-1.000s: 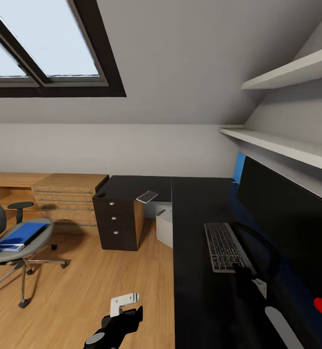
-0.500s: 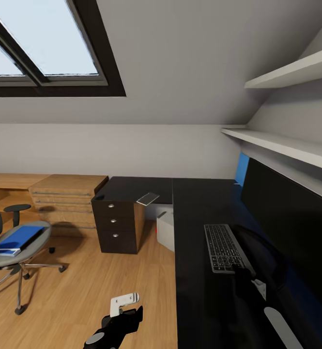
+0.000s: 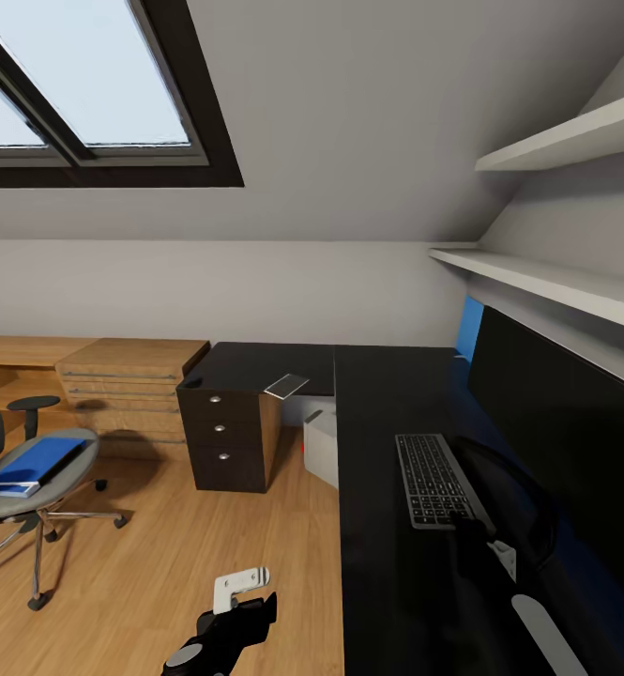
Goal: In the bedroom, organize the workspace by keeping the computer under the desk, ensuring the monitor is on the desk, placing the keyboard on the desk next to the monitor, placing the mouse on the desk next to the keyboard, moving the folder from the swivel chair onto the desk next to the mouse, stacking the notebook on top of the folder with the pen on top of the notebook, and positioning the swivel chair next to the desk.
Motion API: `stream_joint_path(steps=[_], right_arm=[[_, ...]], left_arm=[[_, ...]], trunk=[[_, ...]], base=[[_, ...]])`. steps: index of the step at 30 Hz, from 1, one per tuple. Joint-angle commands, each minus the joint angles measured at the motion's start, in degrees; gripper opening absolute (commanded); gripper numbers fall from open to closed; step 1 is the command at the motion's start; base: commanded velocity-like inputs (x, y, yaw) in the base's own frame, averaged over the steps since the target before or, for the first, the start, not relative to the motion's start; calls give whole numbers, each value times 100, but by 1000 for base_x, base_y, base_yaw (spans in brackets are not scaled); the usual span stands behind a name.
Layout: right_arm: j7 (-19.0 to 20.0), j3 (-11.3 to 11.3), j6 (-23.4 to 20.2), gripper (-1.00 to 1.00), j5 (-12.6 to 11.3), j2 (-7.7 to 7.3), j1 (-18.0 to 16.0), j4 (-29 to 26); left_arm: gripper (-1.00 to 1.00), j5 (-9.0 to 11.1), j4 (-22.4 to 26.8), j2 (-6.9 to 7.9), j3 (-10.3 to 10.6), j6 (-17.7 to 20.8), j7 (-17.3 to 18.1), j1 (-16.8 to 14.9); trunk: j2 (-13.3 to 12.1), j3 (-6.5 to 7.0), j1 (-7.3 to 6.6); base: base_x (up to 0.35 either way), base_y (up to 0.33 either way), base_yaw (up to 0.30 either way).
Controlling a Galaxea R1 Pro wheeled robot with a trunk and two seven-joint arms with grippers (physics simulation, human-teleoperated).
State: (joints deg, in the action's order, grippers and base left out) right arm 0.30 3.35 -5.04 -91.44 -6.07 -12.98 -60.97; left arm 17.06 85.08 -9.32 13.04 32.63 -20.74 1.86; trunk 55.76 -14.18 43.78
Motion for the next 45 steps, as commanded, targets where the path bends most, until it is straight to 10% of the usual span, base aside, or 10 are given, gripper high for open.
stream_joint_path(steps=[1,2,3,45], right_arm=[[9,9,-25,-100,-53,1,-2,-2],[1,8,-25,-100,-51,1,-4,-2],[-15,8,-24,100,-51,1,-3,-2],[-126,8,-22,100,-42,-8,-11,13]], left_arm=[[100,60,9,0,6,13,-52,-1],[100,60,9,0,6,14,-52,-1],[100,60,9,0,6,12,-52,-3],[100,69,9,0,-13,15,-52,-3]], trunk=[[5,-6,1],[5,-6,1],[5,-6,1],[5,-6,1]], base=[[0,0,0],[0,0,0],[0,0,0],[-75,-39,0]])
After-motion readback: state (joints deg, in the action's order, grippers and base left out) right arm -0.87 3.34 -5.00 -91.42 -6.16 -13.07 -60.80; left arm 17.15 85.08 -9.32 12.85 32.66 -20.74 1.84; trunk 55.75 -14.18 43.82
